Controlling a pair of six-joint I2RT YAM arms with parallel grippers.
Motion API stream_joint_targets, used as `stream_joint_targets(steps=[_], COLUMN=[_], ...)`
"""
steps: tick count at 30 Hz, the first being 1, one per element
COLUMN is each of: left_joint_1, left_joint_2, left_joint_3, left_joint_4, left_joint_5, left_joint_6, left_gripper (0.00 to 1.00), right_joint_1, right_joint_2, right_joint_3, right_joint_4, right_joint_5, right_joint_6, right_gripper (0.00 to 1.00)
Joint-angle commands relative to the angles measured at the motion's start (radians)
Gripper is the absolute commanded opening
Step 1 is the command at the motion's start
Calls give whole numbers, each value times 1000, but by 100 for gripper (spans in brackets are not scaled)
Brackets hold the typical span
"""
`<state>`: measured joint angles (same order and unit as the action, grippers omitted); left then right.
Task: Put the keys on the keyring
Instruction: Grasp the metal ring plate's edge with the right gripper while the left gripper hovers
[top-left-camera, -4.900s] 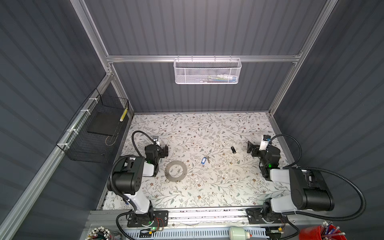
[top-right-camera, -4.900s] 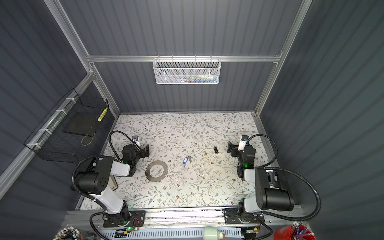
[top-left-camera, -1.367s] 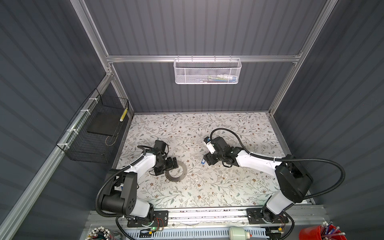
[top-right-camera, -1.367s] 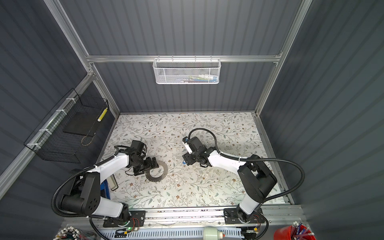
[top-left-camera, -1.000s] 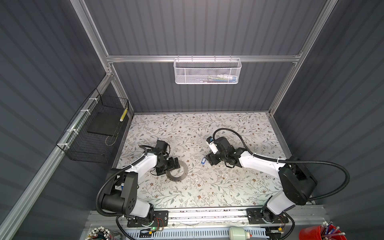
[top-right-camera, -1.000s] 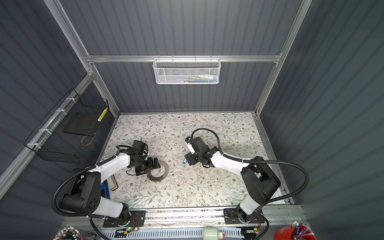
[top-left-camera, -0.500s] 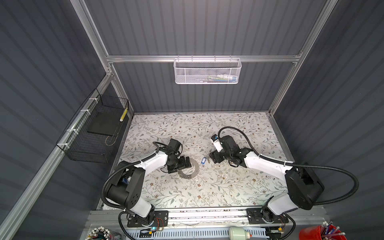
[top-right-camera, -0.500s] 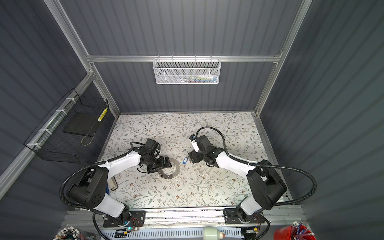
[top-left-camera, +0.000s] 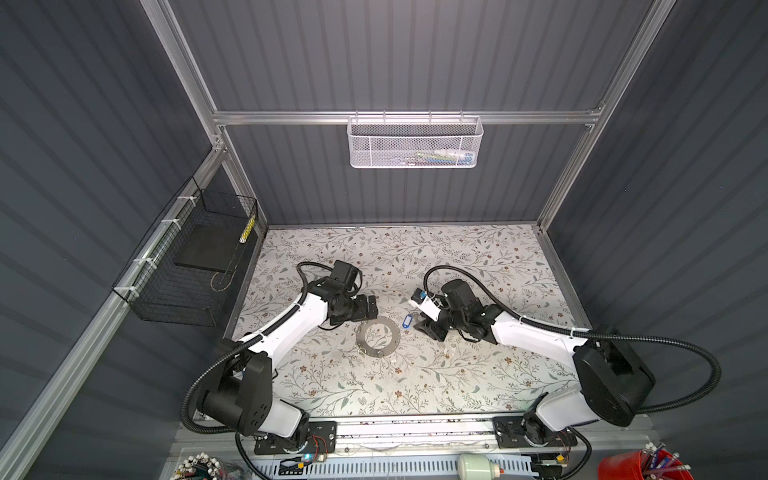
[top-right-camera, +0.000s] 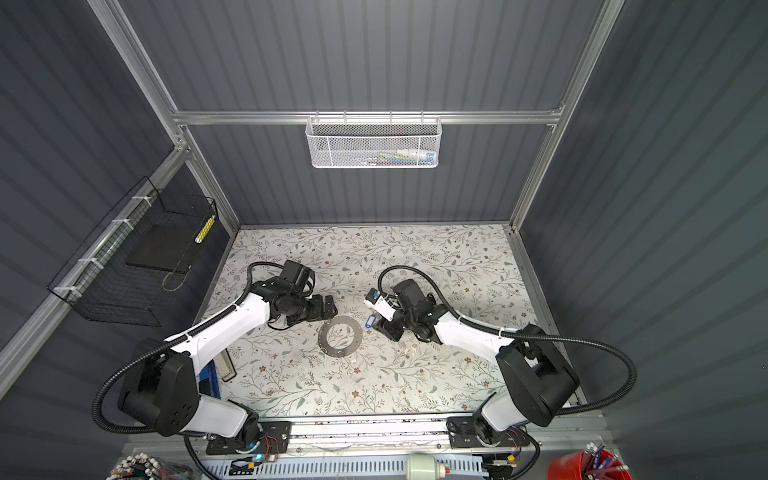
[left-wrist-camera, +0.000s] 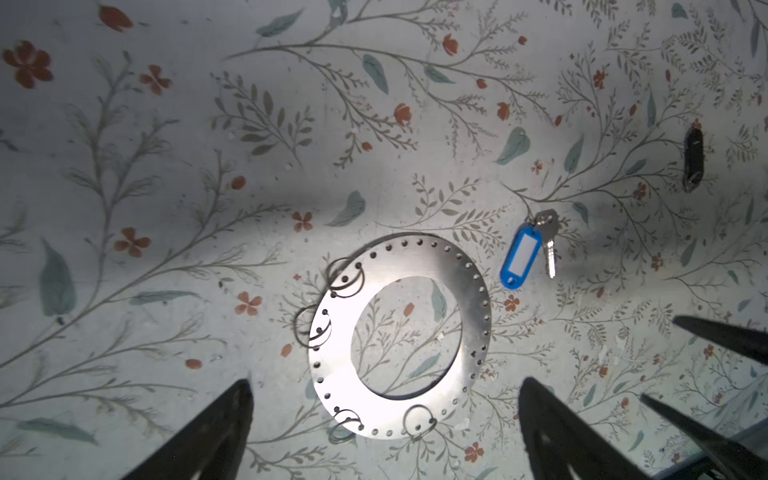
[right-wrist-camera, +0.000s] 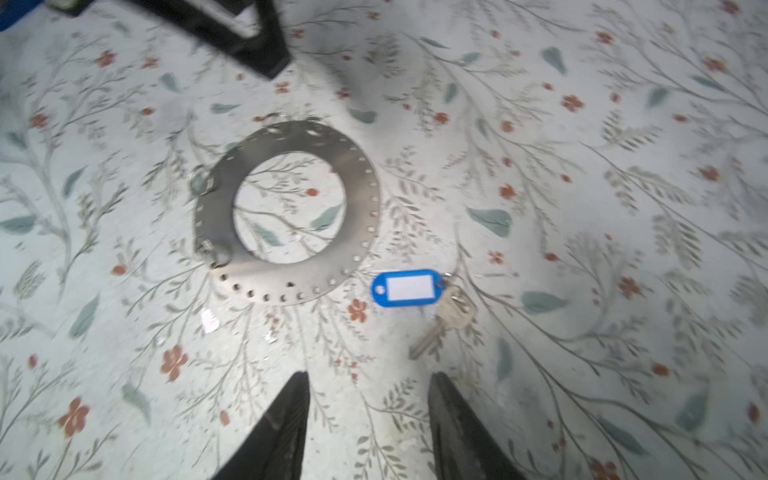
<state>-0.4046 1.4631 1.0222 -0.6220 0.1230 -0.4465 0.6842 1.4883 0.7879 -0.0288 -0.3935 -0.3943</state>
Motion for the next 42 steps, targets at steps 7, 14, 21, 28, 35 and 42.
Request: stream_joint_targets(steps=[7, 14, 21, 28, 35, 42], left_joint_1=[149, 181, 212, 213, 213, 213], left_joint_2=[-55, -91, -83, -81, -104, -104], left_joint_3=[-51, -61, -76, -100, -108, -114], left_joint_4=[39, 54, 50, 88, 81, 75], left_joint_5=[119, 112, 125, 199, 189, 179], left_joint_6=[32, 40, 46, 22, 33, 42], left_gripper=[100, 100, 100, 100, 100, 100], right_joint_1=[136, 176, 183, 194, 207, 219], right_joint_2=[215, 346, 403, 459, 494, 527], right_joint_3=[229, 377, 429, 487, 511, 551], right_joint_4=[-216, -314, -382, -432, -435, -454], right_joint_5=[-247, -166, -77, -71, -84, -87], right_joint_6=[-420, -447, -476, -480, -483, -471], right_gripper=[33, 30, 31, 31, 31, 30])
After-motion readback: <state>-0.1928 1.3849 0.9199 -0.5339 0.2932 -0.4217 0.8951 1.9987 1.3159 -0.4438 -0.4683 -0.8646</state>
